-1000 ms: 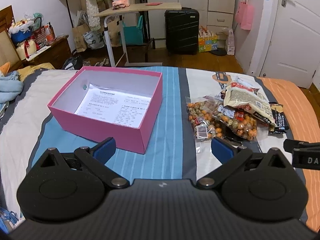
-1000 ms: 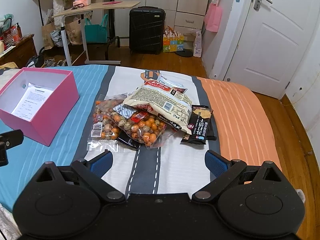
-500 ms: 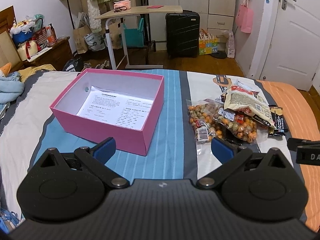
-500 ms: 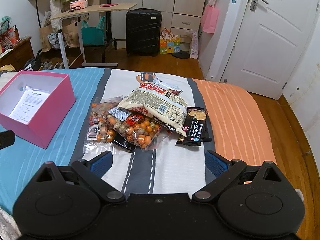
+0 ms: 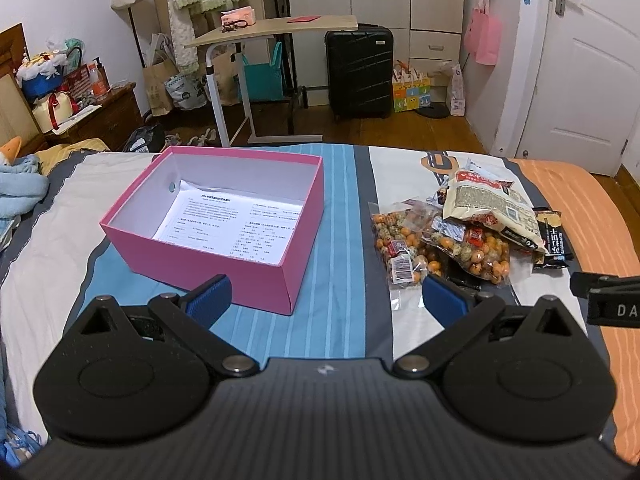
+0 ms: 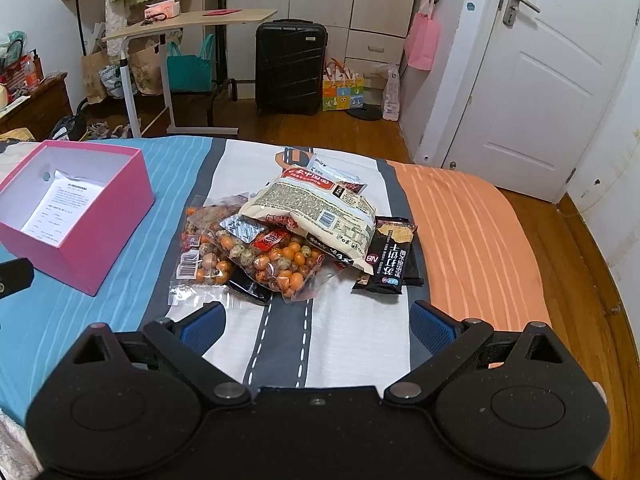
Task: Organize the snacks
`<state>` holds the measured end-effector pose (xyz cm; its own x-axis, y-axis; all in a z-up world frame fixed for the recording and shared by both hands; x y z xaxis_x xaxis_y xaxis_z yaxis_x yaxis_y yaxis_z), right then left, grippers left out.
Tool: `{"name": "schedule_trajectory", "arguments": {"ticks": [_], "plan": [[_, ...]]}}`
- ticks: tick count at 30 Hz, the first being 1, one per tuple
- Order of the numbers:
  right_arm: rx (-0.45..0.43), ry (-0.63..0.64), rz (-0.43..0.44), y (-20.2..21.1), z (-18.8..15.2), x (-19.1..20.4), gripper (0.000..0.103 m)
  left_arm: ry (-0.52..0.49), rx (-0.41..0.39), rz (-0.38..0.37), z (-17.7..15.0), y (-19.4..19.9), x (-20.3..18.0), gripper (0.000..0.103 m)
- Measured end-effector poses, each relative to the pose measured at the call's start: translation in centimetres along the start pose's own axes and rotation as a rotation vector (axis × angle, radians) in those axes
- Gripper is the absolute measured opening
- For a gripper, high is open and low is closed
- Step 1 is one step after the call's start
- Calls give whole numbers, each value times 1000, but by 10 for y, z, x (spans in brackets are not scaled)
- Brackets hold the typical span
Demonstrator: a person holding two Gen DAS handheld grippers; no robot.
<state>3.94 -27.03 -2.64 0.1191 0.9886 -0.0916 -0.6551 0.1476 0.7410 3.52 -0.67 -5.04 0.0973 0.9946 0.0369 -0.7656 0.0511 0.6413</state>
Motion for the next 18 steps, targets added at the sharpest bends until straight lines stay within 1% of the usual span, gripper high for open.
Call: {"name": "schedule_trajectory", "arguments": {"ticks": [13, 18], "plan": [[5, 5, 0, -1, -1, 0, 100, -11, 21, -7, -3, -4, -5, 103], [3, 20, -3, -1, -2, -1, 100, -29, 30, -5, -5, -8, -8, 103]]}}
Point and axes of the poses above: each gripper's, at about its wrist camera, not at the fingertips, and y roughly against the way its jaws point, x to its left, z to its top, the point moved 8 cm from there along -y, roughly the way its jaws point, and after that the axes turned 3 degrees about -x, right-handed, at the moved point
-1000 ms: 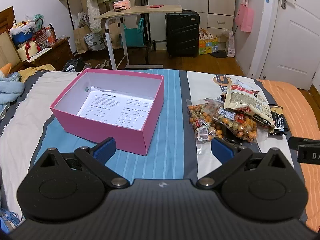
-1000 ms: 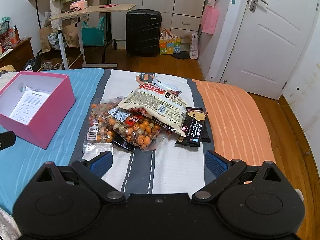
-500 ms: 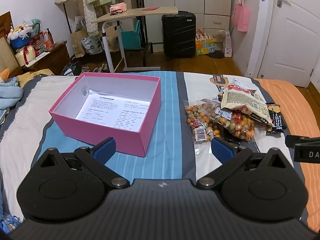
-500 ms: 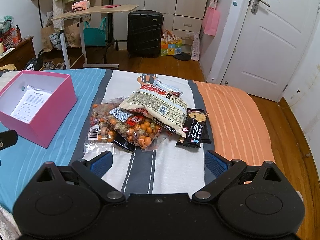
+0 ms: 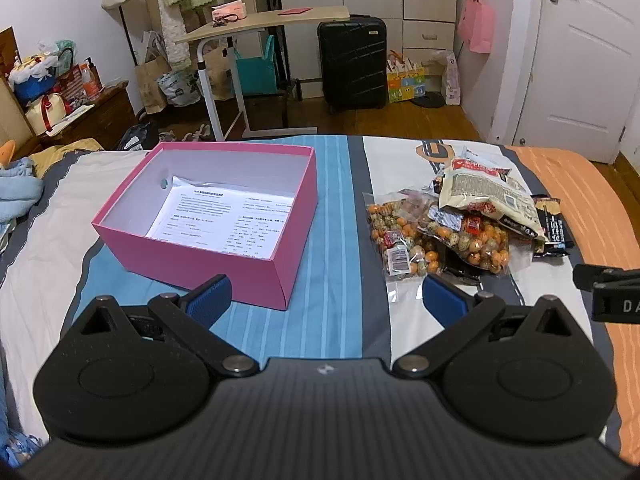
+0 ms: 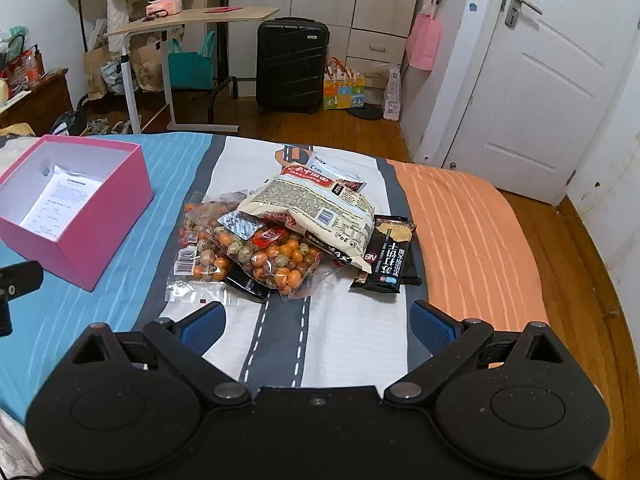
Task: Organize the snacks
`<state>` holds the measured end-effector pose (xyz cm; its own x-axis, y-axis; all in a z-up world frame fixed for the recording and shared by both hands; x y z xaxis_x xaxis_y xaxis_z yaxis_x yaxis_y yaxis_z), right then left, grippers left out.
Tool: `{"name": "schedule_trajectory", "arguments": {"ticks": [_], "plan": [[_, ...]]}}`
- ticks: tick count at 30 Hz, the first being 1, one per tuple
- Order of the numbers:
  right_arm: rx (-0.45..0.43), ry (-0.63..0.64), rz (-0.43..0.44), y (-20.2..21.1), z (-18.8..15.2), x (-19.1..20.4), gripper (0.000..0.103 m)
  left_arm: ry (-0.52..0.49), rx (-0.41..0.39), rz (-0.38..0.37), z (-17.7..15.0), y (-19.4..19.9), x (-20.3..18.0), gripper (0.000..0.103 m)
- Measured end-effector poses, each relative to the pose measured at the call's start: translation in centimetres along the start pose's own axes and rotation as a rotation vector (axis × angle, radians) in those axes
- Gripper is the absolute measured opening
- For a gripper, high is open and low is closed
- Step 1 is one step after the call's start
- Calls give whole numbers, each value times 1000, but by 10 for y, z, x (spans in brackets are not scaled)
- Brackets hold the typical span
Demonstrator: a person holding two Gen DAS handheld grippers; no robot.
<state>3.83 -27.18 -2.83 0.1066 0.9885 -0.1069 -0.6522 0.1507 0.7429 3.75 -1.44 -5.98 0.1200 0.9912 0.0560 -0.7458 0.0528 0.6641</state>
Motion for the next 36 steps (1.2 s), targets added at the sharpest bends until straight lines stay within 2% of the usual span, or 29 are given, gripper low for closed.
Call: {"name": "schedule_trajectory", "arguments": {"ticks": [4, 8, 10, 12, 14, 16, 17, 19, 20, 21, 23, 27, 30, 33, 35, 36], "plan": [[-31, 40, 7, -1, 2, -2, 100, -25, 17, -4, 2, -6, -2, 103], [-118, 90, 24, -10, 14, -3, 99, -108, 12, -81, 25, -13, -14, 103], [-174, 93, 90, -17, 19, -4, 99, -109, 9, -119, 37, -21, -17, 103], [-232, 105, 219, -25, 20, -2, 99, -131, -10, -89, 46, -34, -18, 103], [-232, 76, 299, -42, 16, -5, 99, -203, -36, -26, 52, -50, -24, 103], [-199, 61, 290, -62, 11, -8, 99, -272, -54, 5, 55, -69, -33, 103], [-191, 79, 276, -72, 7, -9, 99, -285, -67, -24, 58, -78, -39, 103], [-183, 154, 216, -93, -4, -9, 99, -268, -47, -132, 57, -100, -51, 103], [-171, 188, 190, -103, -11, -7, 99, -253, -21, -157, 56, -113, -55, 103], [-161, 214, 184, -112, -17, -7, 99, -240, 1, -166, 55, -125, -58, 103], [-167, 225, 231, -124, -29, -5, 98, -227, 45, -151, 50, -152, -63, 103], [-104, 146, 266, -149, -43, -8, 98, -234, 90, -141, 40, -196, -67, 101], [-79, 32, 324, -166, -46, -11, 95, -183, 90, -194, 35, -213, -68, 99], [-84, -45, 383, -182, -44, -12, 91, -131, 84, -258, 36, -220, -71, 97], [-118, -41, 400, -186, -42, -6, 91, -111, 65, -286, 37, -223, -73, 93], [-139, -22, 404, -188, -40, -2, 91, -98, 55, -299, 40, -227, -75, 88]]}}
Point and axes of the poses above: each gripper's, at about its wrist camera, not at the fingertips, and y roughly against the way its jaws point, x to its left, z to its top, the point moved 8 cm from there along -y, roughly the way its jaws point, and after that the axes turned 3 degrees about -x, right-handed, at the moved point
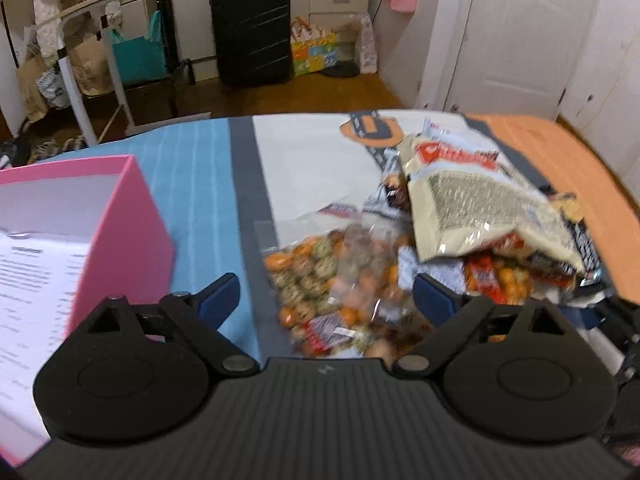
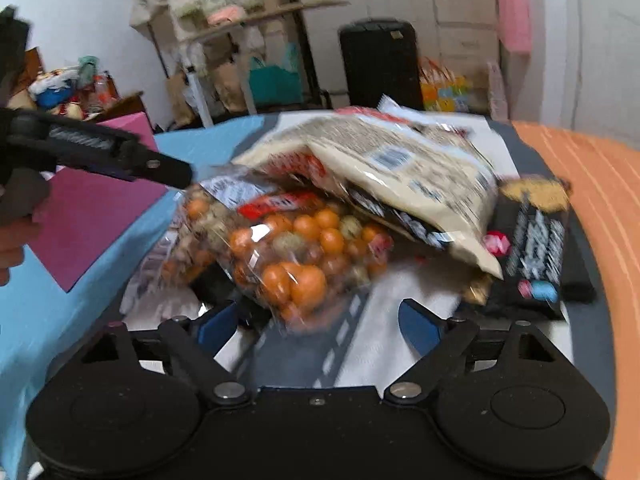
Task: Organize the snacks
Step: 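Reach the left gripper into the pile and grasp a clear candy-egg bag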
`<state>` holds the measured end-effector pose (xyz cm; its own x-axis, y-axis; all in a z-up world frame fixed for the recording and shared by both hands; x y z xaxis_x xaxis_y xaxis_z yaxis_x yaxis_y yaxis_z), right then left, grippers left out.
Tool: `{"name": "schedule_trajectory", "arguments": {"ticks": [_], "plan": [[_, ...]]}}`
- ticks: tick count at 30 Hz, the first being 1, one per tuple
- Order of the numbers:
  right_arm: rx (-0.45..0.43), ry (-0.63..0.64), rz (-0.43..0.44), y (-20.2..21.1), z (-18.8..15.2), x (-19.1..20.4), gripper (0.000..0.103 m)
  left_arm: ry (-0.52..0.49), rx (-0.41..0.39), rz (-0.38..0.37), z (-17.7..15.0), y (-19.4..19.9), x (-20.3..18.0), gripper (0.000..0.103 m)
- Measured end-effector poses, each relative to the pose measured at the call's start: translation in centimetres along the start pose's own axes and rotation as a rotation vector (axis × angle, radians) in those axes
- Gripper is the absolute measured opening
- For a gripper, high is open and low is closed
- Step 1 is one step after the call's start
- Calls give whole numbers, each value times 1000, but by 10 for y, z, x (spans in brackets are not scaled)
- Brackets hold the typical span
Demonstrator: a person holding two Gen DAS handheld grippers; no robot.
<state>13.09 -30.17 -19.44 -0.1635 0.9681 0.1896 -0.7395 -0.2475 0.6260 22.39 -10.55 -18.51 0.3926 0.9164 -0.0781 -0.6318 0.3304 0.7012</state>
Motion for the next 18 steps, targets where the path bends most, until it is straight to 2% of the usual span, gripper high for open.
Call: {"name": "schedule_trajectory", "arguments": {"ticks": [2, 4, 5, 7, 11, 15, 18], "plan": [[-23, 38, 4, -4, 3, 7, 91, 33, -16, -20, 4, -11, 2, 80], [-32, 40, 1, -11, 6, 7, 91, 50, 9, -38, 4, -24, 1, 63], [-34, 27, 4, -14, 8, 6, 91, 58, 20, -51, 4, -31, 0, 59], [-28, 3, 31, -19, 9, 6, 91, 92, 25, -103, 4, -38, -5, 42], [-33, -5, 65, -24, 7, 5, 82, 139, 49, -121, 2, -46, -7, 42], [-21, 14, 60, -21, 5, 8, 79, 151, 83, -147, -2, -43, -8, 42], [16, 30, 48, -19, 8, 10, 79, 185, 126, -230, -7, -41, -13, 56]]}}
Point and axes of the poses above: each gripper's, at about its wrist camera, not at the fingertips, and y roughly against the way its jaws point, x to its left, z to its top, the point moved 8 cm from there along -y, roughly the way its jaws point, and after that the axes turned 3 degrees about -x, right-handed, at the moved point
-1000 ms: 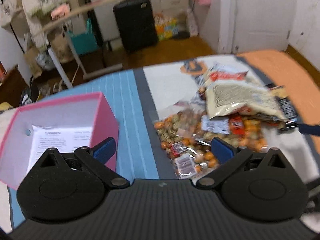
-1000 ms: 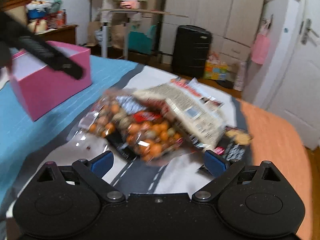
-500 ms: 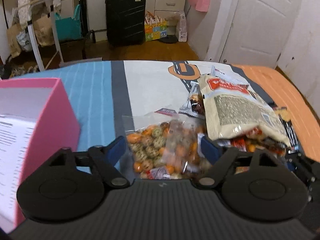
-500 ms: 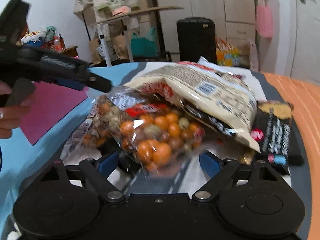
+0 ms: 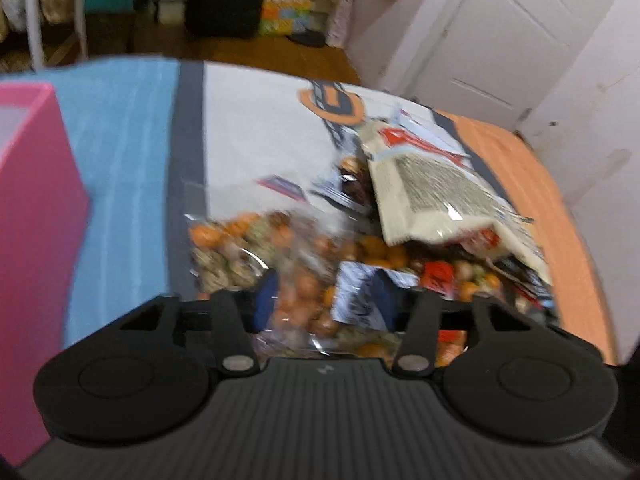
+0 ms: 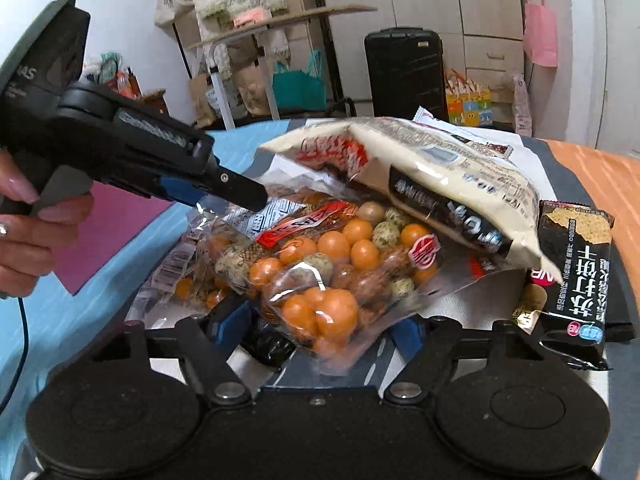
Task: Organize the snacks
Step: 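Reach the left gripper into the pile and grasp a clear candy-egg bag, then carry the candy-egg bag with the left gripper into the pink box and release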
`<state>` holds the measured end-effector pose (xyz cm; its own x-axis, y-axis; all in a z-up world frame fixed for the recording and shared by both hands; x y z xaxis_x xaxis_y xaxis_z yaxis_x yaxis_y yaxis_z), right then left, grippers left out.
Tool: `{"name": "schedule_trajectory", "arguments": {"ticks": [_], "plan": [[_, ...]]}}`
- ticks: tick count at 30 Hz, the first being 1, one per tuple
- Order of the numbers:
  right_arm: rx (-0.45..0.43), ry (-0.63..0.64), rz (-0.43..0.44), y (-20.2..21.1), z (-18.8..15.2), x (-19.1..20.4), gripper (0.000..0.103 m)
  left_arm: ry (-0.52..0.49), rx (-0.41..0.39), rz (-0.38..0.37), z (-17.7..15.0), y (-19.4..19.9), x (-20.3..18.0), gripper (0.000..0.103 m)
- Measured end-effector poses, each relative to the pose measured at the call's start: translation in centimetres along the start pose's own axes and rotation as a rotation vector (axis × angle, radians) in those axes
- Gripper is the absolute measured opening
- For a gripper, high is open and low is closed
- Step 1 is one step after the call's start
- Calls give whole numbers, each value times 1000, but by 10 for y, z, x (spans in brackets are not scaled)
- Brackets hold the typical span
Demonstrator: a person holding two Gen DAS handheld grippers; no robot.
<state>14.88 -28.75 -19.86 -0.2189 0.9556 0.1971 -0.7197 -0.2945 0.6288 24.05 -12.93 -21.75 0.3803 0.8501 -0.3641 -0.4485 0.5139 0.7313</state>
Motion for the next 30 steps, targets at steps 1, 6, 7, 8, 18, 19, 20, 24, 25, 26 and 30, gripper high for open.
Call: {"name": "schedule_trajectory", "arguments": {"ticks": [1, 6, 7, 8, 18, 19, 20, 24, 25, 26, 30], "plan": [[18, 16, -4, 0, 1, 1, 80, 6, 7, -17, -1, 1, -2, 56], [37, 72, -118, 12, 0, -12, 95, -52, -7, -66, -3, 3, -15, 56], [29, 93, -124, 14, -1, -13, 95, -59, -5, -63, -3, 0, -18, 56], [25, 106, -124, 14, -3, -13, 95, -64, -4, -50, -3, -3, -20, 56], [-33, 65, -39, 14, -11, -16, 93, -30, 23, -66, -11, -11, -32, 32], [-35, 69, -40, 14, -12, -15, 93, -26, 24, -60, -12, -12, -33, 32], [-36, 71, -43, 12, -11, -15, 93, -24, 25, -53, -13, -12, -34, 32], [-46, 75, -49, 11, -11, -14, 90, -40, 14, -9, -17, -10, -40, 32], [-50, 77, -51, 12, -11, -13, 89, -35, 13, -5, -17, -8, -40, 32], [-52, 83, -53, 13, -10, -12, 88, -21, 15, -8, -18, -6, -40, 32], [-53, 88, -47, 23, -13, -5, 86, -29, 16, -14, -24, 8, -43, 32]]}}
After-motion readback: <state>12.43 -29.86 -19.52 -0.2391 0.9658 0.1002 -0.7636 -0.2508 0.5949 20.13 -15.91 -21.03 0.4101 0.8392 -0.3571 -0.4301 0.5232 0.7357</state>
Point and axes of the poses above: each gripper's, at about its wrist camera, not at the fingertips, and y roughly against the way its jaws point, x to its left, z to its top, the point moved 8 cm from there along -y, roughly the way its jaws point, and after that the axes turned 3 degrees about -x, right-handed, at the moved point
